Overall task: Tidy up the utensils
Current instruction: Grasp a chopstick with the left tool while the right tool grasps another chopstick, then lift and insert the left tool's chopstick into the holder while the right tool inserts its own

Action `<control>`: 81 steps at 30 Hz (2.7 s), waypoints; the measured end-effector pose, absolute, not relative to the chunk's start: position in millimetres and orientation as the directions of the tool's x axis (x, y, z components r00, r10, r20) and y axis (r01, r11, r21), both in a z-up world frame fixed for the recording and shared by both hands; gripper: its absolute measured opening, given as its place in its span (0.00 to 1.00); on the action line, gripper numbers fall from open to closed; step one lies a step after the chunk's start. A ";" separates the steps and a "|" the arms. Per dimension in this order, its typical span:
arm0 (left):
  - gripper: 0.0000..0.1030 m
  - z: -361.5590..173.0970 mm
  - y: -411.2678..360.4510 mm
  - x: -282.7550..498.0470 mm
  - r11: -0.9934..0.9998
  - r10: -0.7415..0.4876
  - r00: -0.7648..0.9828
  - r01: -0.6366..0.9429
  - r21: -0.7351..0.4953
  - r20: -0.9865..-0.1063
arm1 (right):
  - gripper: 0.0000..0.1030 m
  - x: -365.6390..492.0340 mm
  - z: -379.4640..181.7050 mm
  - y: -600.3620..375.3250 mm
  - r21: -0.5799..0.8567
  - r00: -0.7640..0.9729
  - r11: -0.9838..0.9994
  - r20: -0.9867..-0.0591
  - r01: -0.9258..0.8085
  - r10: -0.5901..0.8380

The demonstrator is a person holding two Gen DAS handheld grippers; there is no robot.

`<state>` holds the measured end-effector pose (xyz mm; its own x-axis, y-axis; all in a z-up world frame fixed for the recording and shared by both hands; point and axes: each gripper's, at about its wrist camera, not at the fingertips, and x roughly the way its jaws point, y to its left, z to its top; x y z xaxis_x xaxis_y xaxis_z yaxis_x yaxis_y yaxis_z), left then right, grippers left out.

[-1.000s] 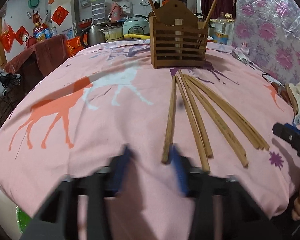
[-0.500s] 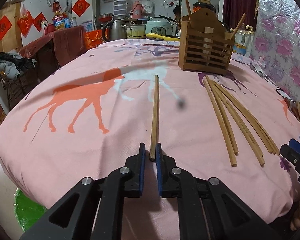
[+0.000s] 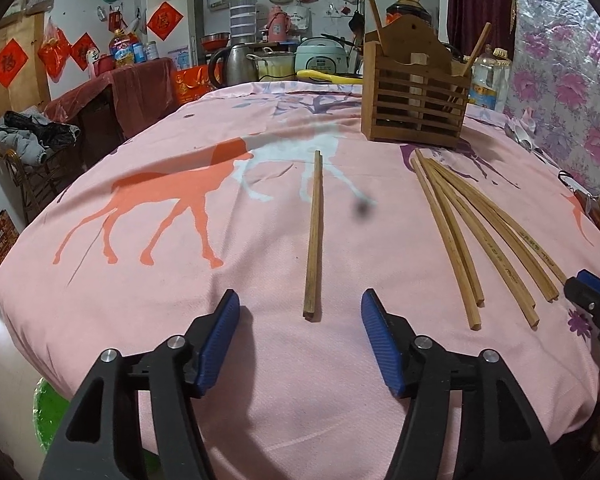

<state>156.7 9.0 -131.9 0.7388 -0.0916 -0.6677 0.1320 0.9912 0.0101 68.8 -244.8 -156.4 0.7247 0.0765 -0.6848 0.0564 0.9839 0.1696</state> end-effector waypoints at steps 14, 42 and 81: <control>0.66 -132.0 8.7 157.2 0.992 -0.088 0.739 0.127 0.010 -0.668 | 0.22 71.7 -157.5 -234.3 0.159 0.737 0.987 -0.669 0.014 0.098; 0.06 -120.0 13.5 155.4 0.980 -0.188 0.716 0.182 -0.081 -0.673 | 0.06 66.9 -150.5 -245.0 0.177 0.770 0.982 -0.635 0.061 0.066; 0.05 23.3 -17.2 179.4 0.953 -0.296 0.802 0.286 -0.101 -0.519 | 0.05 72.3 -25.7 -273.4 0.279 0.907 0.960 -0.403 -0.008 0.124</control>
<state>179.4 -17.2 23.3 0.8017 -0.2962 -0.5192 0.2865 0.9527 -0.1011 72.3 -273.4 -25.7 0.9068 0.1241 -0.4028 -0.0077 0.9604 0.2787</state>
